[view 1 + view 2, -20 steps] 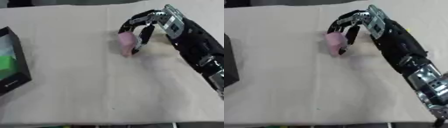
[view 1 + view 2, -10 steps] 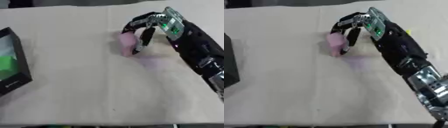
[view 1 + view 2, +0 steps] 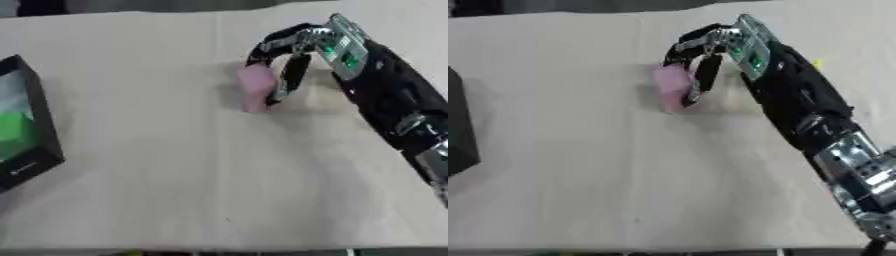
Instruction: Pick up the objects with one hand, pass them to the other hand, and then place them into the box on the other side of the table.
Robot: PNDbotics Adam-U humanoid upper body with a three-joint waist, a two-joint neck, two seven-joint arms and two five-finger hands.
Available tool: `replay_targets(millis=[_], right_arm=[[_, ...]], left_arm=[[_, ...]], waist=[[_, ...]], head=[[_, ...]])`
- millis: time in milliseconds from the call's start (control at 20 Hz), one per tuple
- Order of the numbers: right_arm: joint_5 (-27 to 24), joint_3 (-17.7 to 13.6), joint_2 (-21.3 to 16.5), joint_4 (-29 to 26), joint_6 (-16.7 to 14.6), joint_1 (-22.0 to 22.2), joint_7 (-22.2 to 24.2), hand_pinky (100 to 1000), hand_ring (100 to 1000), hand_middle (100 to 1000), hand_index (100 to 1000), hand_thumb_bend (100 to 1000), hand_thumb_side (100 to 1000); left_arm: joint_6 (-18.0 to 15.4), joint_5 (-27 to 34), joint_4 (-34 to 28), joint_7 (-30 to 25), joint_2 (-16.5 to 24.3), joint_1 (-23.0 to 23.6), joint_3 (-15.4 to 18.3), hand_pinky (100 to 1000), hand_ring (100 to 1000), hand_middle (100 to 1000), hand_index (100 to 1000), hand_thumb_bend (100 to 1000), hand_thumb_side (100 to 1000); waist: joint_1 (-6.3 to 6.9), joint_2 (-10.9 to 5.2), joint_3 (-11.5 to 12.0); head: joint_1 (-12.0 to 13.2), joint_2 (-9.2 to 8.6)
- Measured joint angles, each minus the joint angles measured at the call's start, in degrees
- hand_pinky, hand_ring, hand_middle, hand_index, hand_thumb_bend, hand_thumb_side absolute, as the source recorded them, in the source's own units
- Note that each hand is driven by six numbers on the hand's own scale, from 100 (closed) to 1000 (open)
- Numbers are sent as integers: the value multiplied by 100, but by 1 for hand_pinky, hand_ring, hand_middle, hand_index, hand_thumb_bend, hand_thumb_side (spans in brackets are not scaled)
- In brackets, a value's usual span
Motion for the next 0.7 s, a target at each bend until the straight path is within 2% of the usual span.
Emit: replay_targets(millis=[200,700], right_arm=[[-82,-2,0,-1,66,1,27,832,741,552,570,407,100],[-478,-101,-23,-293,419,-7,-14,817,724,527,534,420,100]], left_arm=[[-6,5,0,6,-11,1,2,853,691,681,777,521,570],[-7,6,0,13,-11,23,37,855,690,681,777,520,568]], waist=[[0,0,-8],[0,-1,-88]], head=[[-12,0],[-10,3]])
